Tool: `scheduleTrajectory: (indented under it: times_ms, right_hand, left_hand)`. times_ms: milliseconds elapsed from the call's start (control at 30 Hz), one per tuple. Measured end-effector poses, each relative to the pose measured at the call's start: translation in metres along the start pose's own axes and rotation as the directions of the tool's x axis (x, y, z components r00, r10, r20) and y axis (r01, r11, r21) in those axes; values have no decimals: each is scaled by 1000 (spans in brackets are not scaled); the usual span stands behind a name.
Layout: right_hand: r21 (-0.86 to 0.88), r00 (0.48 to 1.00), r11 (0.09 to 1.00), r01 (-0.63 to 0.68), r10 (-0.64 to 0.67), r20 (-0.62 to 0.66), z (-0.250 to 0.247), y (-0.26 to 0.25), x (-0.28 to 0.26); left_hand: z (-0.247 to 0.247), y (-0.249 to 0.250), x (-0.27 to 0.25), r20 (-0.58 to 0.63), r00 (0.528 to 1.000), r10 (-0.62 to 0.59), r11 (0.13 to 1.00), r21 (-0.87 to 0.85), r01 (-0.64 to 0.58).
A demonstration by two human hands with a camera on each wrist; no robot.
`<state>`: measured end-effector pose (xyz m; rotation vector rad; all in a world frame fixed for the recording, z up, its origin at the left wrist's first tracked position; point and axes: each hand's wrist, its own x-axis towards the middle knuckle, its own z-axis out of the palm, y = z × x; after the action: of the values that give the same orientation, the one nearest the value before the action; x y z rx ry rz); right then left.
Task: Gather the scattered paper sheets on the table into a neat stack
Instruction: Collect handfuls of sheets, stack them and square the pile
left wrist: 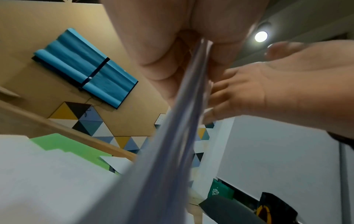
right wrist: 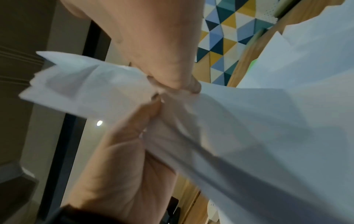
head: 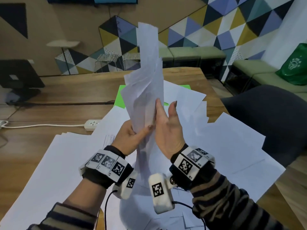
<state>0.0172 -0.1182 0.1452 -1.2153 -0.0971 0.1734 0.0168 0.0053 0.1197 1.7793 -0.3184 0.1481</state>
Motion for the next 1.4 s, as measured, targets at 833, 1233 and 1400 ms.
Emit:
scheduleTrajectory:
  times_ms: [833, 1233, 1400]
  right_hand:
    - [-520, 908, 828, 209, -362, -212, -94, -22, 9]
    - [-356, 917, 915, 192, -296, -266, -82, 11, 15]
    - [-384, 905, 920, 75, -225, -362, -95, 30, 11]
  left_hand:
    - [-24, -1, 25, -377, 923, -80, 997, -37, 71]
    - [-25, -23, 24, -437, 887, -149, 988, -92, 120]
    - [-28, -45, 14, -364, 907, -213, 976, -128, 178]
